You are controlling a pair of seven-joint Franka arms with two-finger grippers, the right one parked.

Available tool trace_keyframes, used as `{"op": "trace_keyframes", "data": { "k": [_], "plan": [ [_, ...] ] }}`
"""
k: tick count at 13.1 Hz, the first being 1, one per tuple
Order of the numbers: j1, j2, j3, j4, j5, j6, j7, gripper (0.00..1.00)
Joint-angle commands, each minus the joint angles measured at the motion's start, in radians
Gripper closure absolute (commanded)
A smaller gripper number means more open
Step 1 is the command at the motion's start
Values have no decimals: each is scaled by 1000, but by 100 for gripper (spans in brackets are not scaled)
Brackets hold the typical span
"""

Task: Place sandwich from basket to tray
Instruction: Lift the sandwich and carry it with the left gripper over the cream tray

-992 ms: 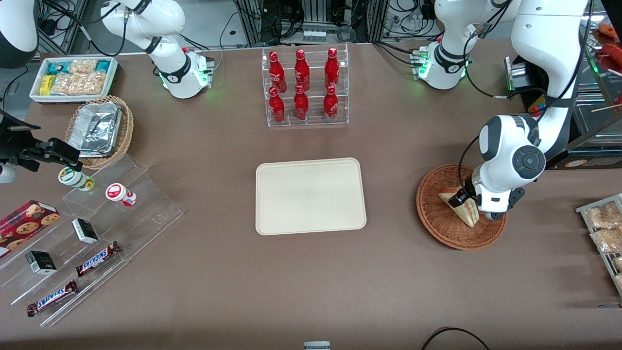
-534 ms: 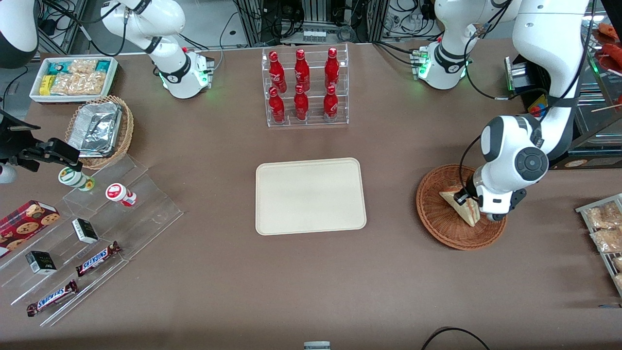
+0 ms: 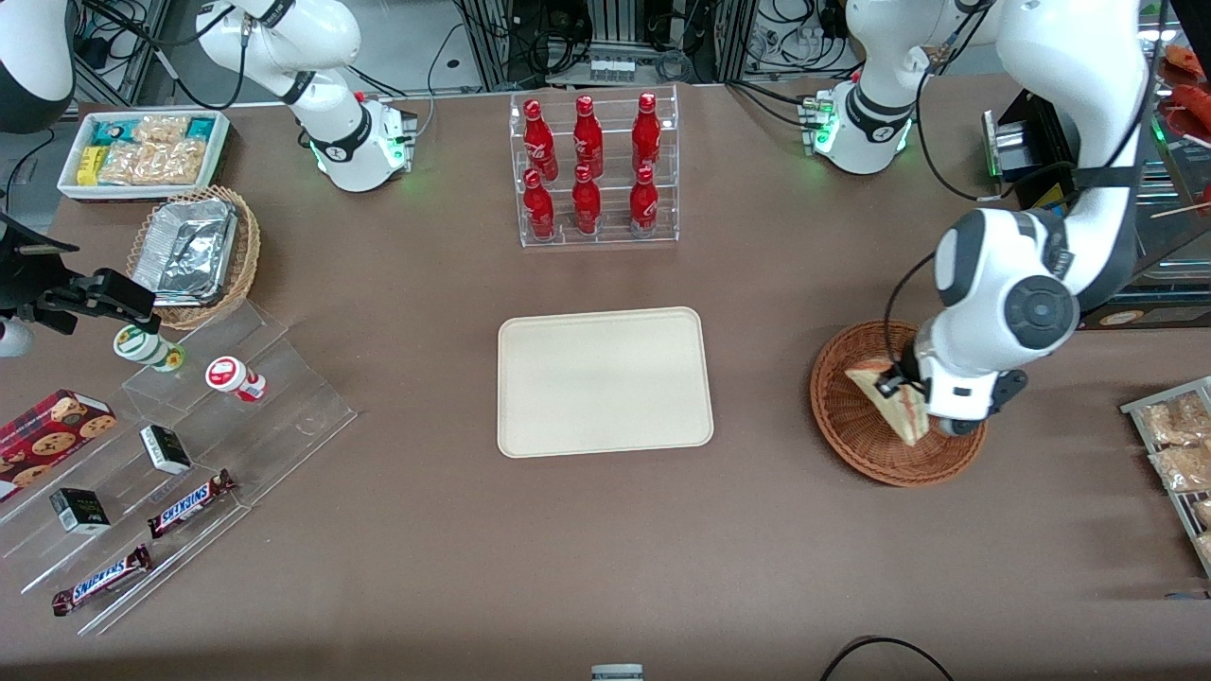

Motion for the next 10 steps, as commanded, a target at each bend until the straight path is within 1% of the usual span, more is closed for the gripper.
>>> {"op": "trace_keyframes", "data": {
  "k": [1, 3, 5, 7, 10],
  "plan": [
    [-119, 13, 8, 51, -1, -38, -23, 100],
    [-204, 35, 8, 83, -8, -47, -26, 100],
    [-276, 72, 8, 120, -63, -51, -29, 100],
    [-372, 153, 8, 216, -68, -60, -41, 100],
    [-472, 278, 8, 355, -70, -63, -78, 100]
  ]
}}
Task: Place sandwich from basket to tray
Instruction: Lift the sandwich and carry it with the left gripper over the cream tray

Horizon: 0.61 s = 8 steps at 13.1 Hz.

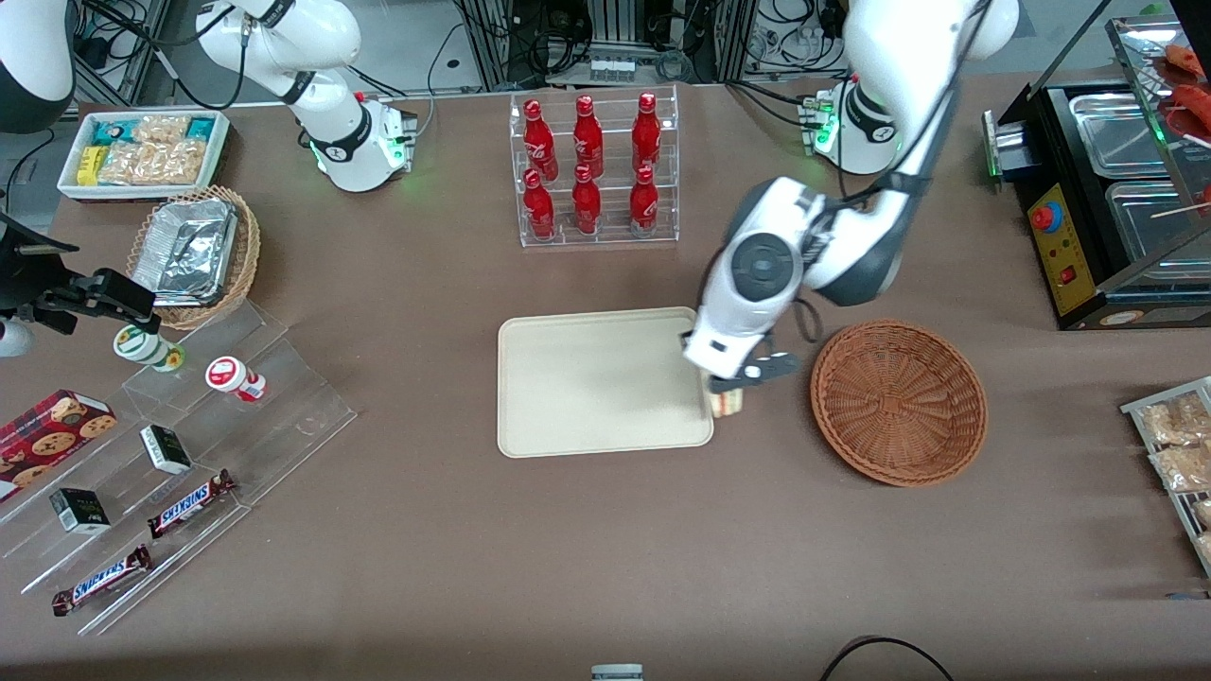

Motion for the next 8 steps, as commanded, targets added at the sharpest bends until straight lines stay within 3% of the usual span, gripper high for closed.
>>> {"op": "trace_keyframes", "data": {
  "k": [1, 5, 8],
  "plan": [
    [-84, 146, 17, 176, -13, -38, -23, 100],
    [-153, 264, 17, 306, -13, -38, -117, 100],
    [-158, 277, 1, 315, -13, -43, -121, 100]
  ]
}}
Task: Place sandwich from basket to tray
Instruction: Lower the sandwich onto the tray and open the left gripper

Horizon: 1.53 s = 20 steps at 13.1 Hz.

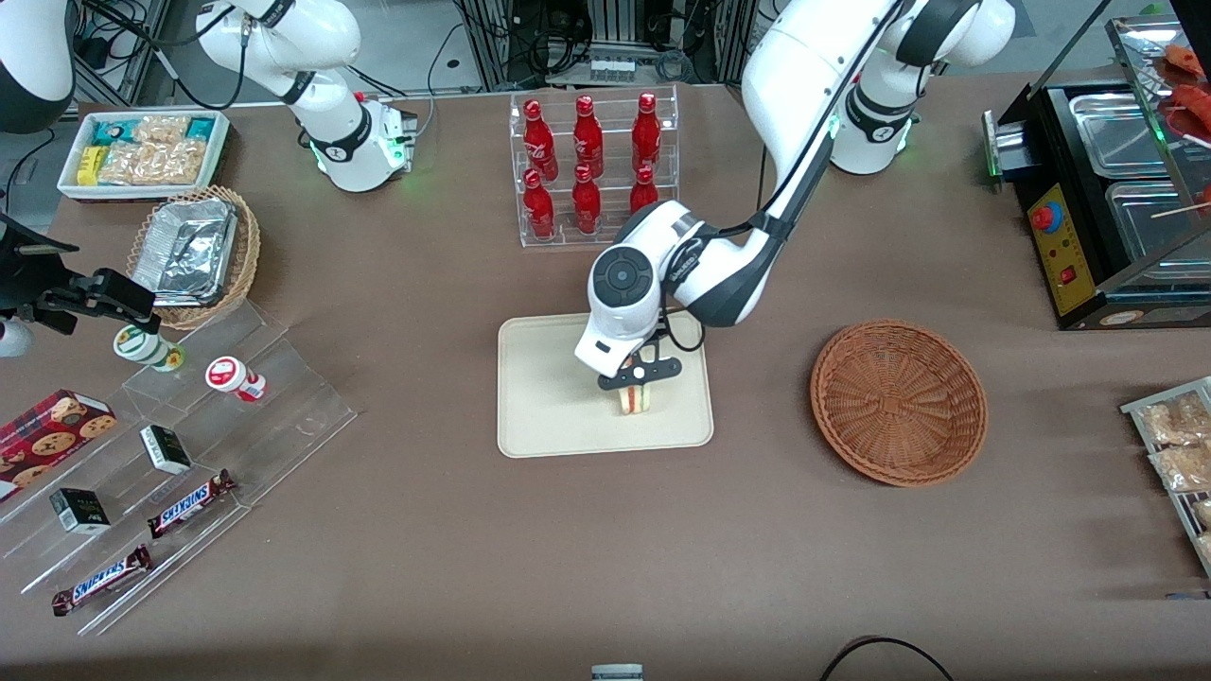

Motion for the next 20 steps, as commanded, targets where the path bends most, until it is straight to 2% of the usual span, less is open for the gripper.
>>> {"op": "trace_keyframes", "data": {
  "k": [1, 9, 10, 11, 12, 17, 20],
  "plan": [
    [-12, 20, 2, 46, -13, -33, -22, 100],
    [-20, 93, 0, 111, -11, -27, -96, 100],
    [-20, 93, 2, 111, -11, -27, -96, 97],
    [-18, 98, 0, 111, -11, -25, -94, 30],
    [-20, 98, 0, 111, -11, -27, -97, 0],
    [-16, 77, 2, 132, -13, -48, -95, 0],
    [-7, 18, 3, 193, -11, -194, -82, 0]
  ]
}}
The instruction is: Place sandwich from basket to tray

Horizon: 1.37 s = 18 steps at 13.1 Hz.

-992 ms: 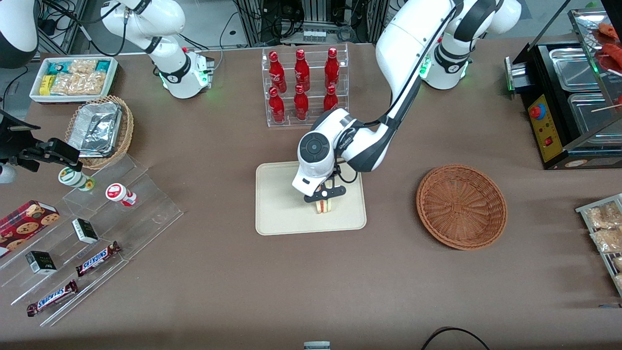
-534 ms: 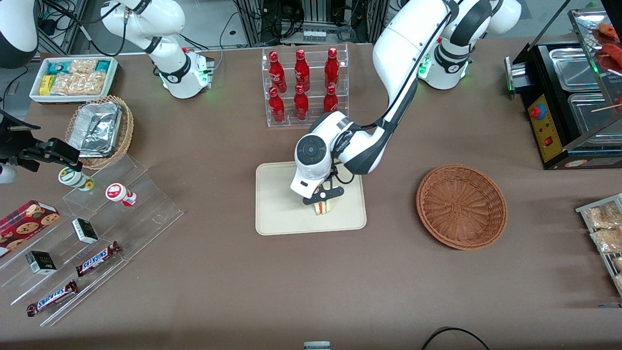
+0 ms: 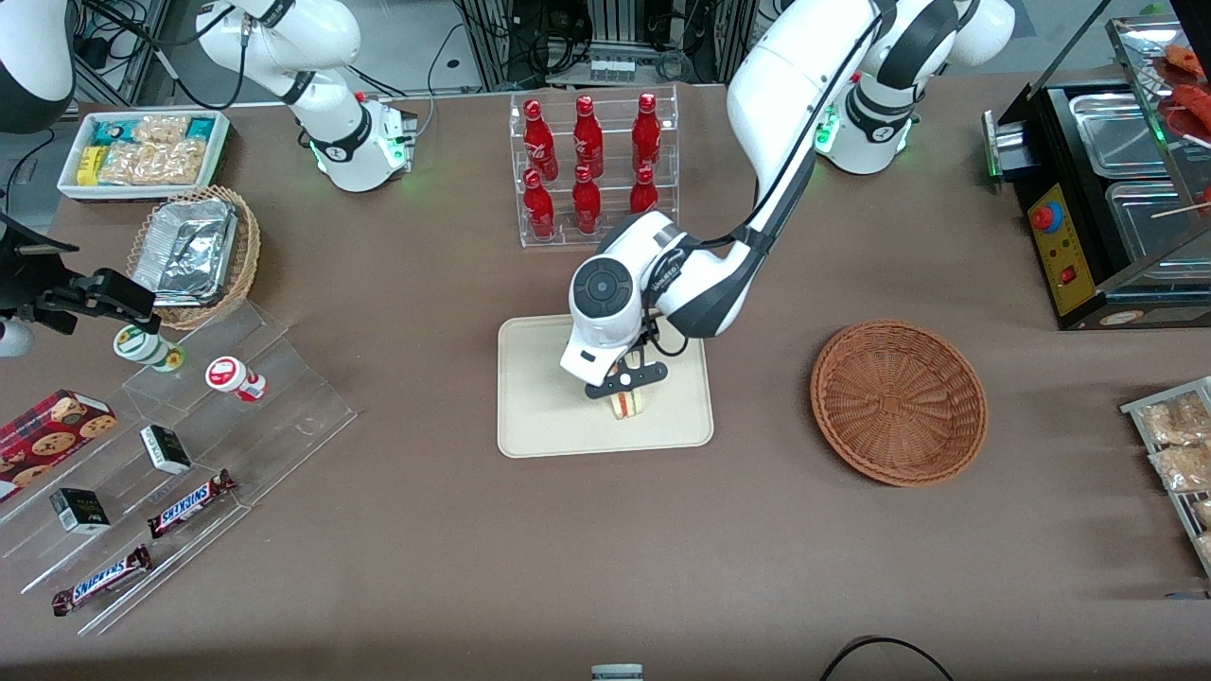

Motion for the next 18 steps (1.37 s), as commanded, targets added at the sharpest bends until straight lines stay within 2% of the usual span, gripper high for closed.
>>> {"op": "trace_keyframes", "data": {
  "k": [1, 4, 7, 9, 11, 18],
  "plan": [
    [3, -53, 10, 69, -13, -138, -3, 0],
    [44, -97, 11, 86, -13, -201, 49, 0],
    [114, -143, 13, 78, -5, -279, 287, 0],
    [154, -183, 24, 75, -2, -352, 329, 0],
    [237, -235, 25, 57, -11, -420, 339, 0],
    [456, -485, 25, -205, -7, -423, 706, 0]
  ]
}}
